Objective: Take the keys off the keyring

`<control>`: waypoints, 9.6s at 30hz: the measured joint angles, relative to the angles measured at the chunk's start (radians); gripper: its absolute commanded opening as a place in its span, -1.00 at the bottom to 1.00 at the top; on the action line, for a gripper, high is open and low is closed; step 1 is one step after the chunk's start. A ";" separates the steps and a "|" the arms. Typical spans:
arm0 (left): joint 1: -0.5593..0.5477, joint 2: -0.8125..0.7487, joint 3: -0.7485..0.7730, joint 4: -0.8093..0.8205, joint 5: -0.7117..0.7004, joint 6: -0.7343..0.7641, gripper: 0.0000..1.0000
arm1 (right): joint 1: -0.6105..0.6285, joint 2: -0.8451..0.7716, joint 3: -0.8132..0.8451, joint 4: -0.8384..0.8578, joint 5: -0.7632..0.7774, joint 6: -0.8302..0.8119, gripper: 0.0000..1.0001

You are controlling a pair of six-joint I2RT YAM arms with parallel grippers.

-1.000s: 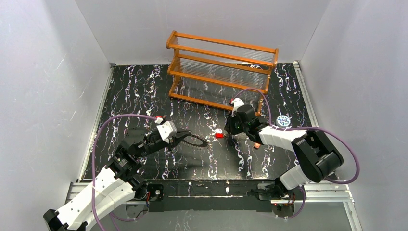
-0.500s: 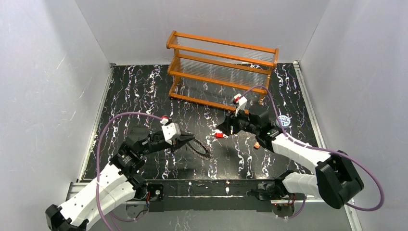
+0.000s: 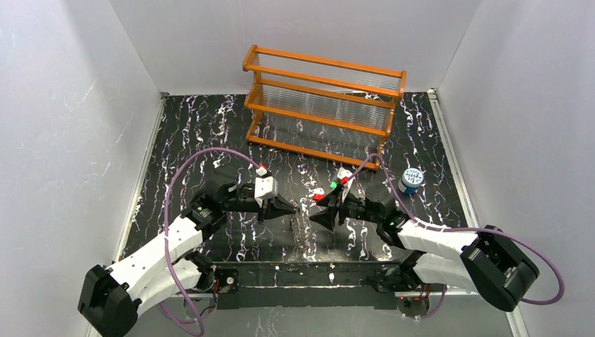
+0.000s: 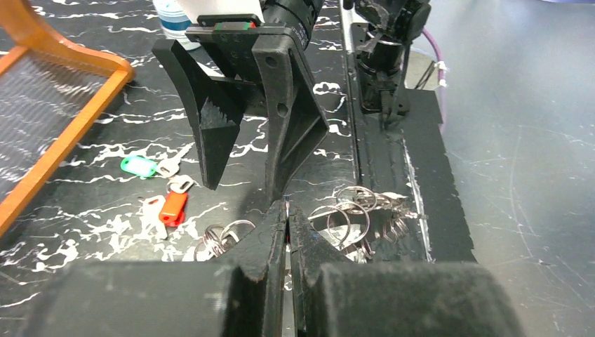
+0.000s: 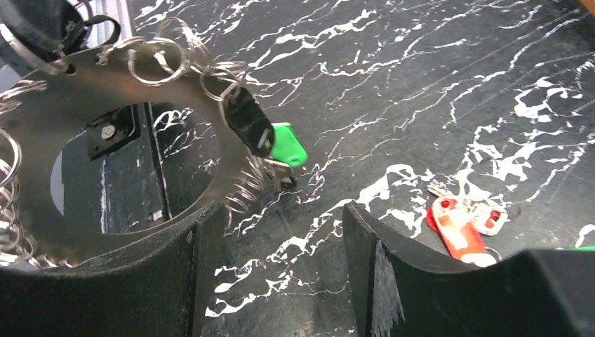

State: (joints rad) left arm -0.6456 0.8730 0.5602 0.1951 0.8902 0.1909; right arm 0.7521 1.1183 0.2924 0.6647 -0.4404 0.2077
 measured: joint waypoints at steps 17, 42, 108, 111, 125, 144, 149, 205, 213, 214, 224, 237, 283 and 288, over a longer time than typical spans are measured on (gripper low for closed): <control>0.003 0.020 0.001 0.090 0.115 -0.058 -1.00 | 0.193 0.102 -0.068 0.368 0.199 -0.058 0.24; 0.002 -0.052 0.000 -0.020 0.001 0.008 -1.00 | 0.212 -0.020 -0.081 0.200 0.264 -0.137 0.02; 0.003 -0.036 -0.011 0.135 0.169 -0.110 -1.00 | 0.212 0.134 0.074 0.219 0.027 -0.190 -0.81; 0.003 -0.037 -0.011 0.081 0.123 -0.068 -1.00 | 0.212 0.096 0.074 0.177 0.047 -0.204 -0.97; 0.008 -0.093 -0.011 -0.098 -0.248 0.060 -0.71 | 0.211 -0.075 0.297 -0.481 0.201 -0.294 -0.97; 0.009 -0.195 -0.011 -0.086 -0.617 -0.163 0.31 | 0.212 0.283 0.976 -1.275 0.201 -0.407 -0.97; 0.009 -0.193 -0.041 -0.005 -0.682 -0.358 0.43 | 0.213 0.289 0.996 -1.351 0.234 -0.436 -0.97; -0.065 -0.052 -0.116 0.209 -0.509 -0.445 -0.07 | 0.222 0.198 1.017 -1.335 0.267 -0.590 -0.97; -0.064 0.047 -0.063 0.183 -0.423 -0.388 -1.00 | 0.217 0.200 0.985 -1.313 0.321 -0.588 -0.97; -0.065 0.035 -0.062 0.178 -0.424 -0.373 -1.00 | 0.214 0.200 0.984 -1.309 0.326 -0.579 -0.97; -0.114 -0.123 -0.081 0.111 -0.526 -0.245 -0.37 | 0.174 0.210 0.979 -1.259 0.264 -0.520 -0.97; -0.151 -0.279 -0.141 0.167 -0.570 -0.263 0.09 | 0.146 0.216 0.982 -1.317 0.203 -0.598 -0.97; -0.148 0.012 -0.079 0.283 -0.577 -0.318 -0.07 | 0.146 0.184 0.996 -1.349 0.100 -0.658 -0.97; -0.150 0.052 -0.079 0.299 -0.556 -0.345 0.00 | 0.146 0.184 0.996 -1.342 0.105 -0.655 -0.97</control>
State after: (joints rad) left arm -0.7952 0.9249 0.4816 0.4942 0.3344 -0.1539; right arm 0.8978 1.3022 1.2881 -0.6769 -0.3355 -0.4473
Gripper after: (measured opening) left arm 0.479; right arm 0.053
